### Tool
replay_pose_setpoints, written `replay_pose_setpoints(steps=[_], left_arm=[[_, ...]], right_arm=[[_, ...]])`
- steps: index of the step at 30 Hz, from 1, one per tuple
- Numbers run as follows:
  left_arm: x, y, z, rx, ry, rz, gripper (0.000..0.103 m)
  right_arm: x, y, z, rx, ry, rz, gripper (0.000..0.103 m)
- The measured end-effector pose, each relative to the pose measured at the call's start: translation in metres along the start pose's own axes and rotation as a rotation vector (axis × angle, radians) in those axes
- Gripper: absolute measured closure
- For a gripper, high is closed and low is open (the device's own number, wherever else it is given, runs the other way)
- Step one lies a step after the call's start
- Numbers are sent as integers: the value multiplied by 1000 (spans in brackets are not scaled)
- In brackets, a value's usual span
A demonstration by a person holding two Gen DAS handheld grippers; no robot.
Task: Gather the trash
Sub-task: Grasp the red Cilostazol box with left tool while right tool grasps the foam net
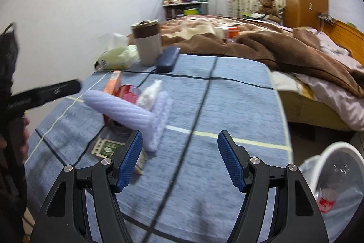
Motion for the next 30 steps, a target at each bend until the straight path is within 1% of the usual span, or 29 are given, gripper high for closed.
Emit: replay_pose_setpoints(steps=[3,6,9,10,12,14,16,17,18,19,20,21,22,26,28,30], left_arm=[[-11,11,-7,2,3,-15,24],[-21,23,-12,-14,5,-31,24],[-29,35,-15,12,12,-48,24],[-30,40,-18,14,12,-64,24],[-33,47,-22,2,1,-69,24],[-36,55,-25,27,-8,-84,24],[-38,63,-26,46,-18,-103,24],[-39,66,-27,44,-23,-107,24],[-40,69,-27,42,-25,-111,24],[-40,72,-27,48,-25,-116,24],[-41,76,-27,58,-29,-124,24],[-41,79,-26,69,-33,-134,24],[-41,83,-26,78,-37,-144,24],[-36,92,-27,67,-46,-165,24],[-34,95,-29,72,-55,-171,24],[-33,97,-31,61,-57,-178,24]], right_arm=[[-3,8,-11,-18,-38,-9,33],[-6,16,-25,-55,-87,-16,33],[-7,22,-35,-68,-138,-10,33],[-7,25,-38,-72,-152,-12,33],[-9,29,-42,-83,-172,-16,33],[-11,31,-44,-99,-193,-8,33],[-12,34,-45,-95,-209,-12,34],[-13,36,-45,-106,-211,-16,40],[-12,36,-45,-117,-213,-19,43],[-12,36,-45,-123,-214,-23,51],[-11,36,-46,-125,-216,-28,56],[-11,37,-45,-132,-218,-31,59],[-10,37,-45,-142,-217,-35,64],[-8,34,-40,-160,-191,-39,73],[-7,33,-36,-154,-178,-40,75],[-7,33,-30,-141,-165,-46,76]])
Point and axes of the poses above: each gripper's, at about its wrist camera, not at the fingertips, and y roughly the way its jaws point, z to its right, x to its underside, the point moved 2 cm from there along y, roughly the way its jaws point, and after that the axes turned 1 degree about z, right-handed, at the moved point
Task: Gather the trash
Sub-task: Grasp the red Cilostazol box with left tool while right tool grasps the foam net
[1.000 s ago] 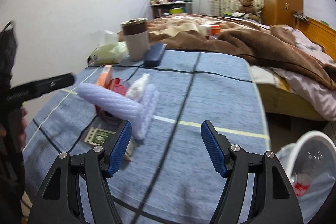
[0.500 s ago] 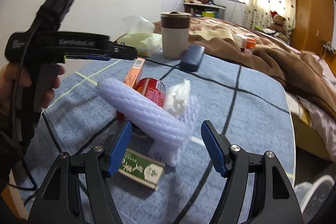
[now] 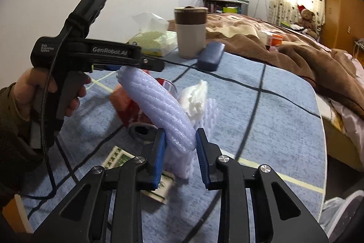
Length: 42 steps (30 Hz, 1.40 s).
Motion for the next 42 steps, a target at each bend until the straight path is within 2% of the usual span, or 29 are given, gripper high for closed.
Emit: replay_pose_setpoints(steps=[9,14,18,20,23,26,30,35,38,42], left_arm=[[15,-1,-10,-9,-37,-28,24],[27,-6,-13,-88,-28,-53,24],[40,0,-16,-104,-52,-89,36],[44,-2,-11,-148,-15,-80,45],[47,-6,-8,-213,24,-71,45],[50,-9,-7,-258,45,-71,29],[54,-9,-4,-302,81,-74,26],[57,-2,-5,-369,95,-90,24],[56,-2,-5,-383,98,-82,24],[57,-4,-5,-367,90,-74,31]], right_arm=[[7,-12,27,110,115,11,77],[6,-13,35,125,161,30,77],[8,-14,38,129,181,34,77],[9,-15,37,129,184,30,77],[11,-18,37,122,182,34,77],[11,-18,37,119,180,39,77],[11,-19,40,117,189,43,77],[13,-20,41,121,193,47,77],[13,-20,42,125,195,48,77],[14,-21,42,128,198,51,77]])
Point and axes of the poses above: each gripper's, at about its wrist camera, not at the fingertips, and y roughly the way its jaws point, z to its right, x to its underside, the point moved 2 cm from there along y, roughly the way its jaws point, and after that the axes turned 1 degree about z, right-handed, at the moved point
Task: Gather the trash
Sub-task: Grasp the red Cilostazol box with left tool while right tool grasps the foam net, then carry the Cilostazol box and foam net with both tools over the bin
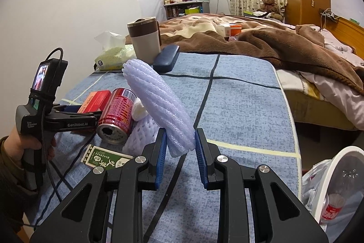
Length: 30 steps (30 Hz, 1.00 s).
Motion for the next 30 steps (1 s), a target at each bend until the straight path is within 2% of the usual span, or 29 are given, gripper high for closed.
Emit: replay_pose_setpoints(steps=[9,19,30], left_arm=[[7,-23,3,51,-23,45,34],[20,-70,15,83,-17,122,34],[34,-123,50,169,29,215,34]], right_arm=[[2,-13,-1,7,10,18,77],[5,-40,0,22,16,59,77],[14,-74,13,69,47,105,77]])
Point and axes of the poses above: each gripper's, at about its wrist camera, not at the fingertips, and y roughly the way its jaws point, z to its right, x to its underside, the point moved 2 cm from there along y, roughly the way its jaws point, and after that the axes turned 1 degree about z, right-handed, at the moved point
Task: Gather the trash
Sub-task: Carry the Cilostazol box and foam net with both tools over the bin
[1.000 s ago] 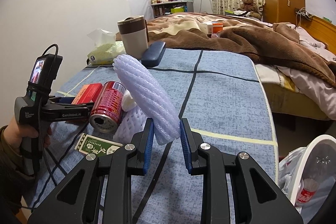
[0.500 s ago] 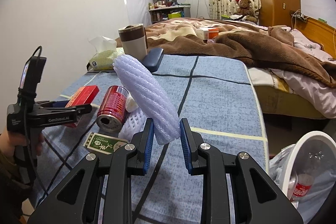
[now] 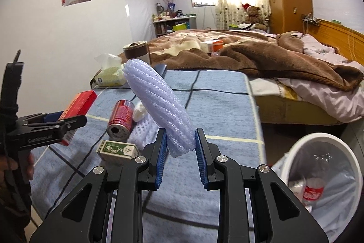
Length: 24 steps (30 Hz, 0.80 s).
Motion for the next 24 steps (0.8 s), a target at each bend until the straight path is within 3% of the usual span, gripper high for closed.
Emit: replay_pose_setpoints(steps=[8,24], left_arm=[[3,-22,53,108,75,44,34],[2,-20,182,367,220,39,34]], right_arm=[[8,-30,31,93,46,32,77],[27,-83,103,338,136,45,77]])
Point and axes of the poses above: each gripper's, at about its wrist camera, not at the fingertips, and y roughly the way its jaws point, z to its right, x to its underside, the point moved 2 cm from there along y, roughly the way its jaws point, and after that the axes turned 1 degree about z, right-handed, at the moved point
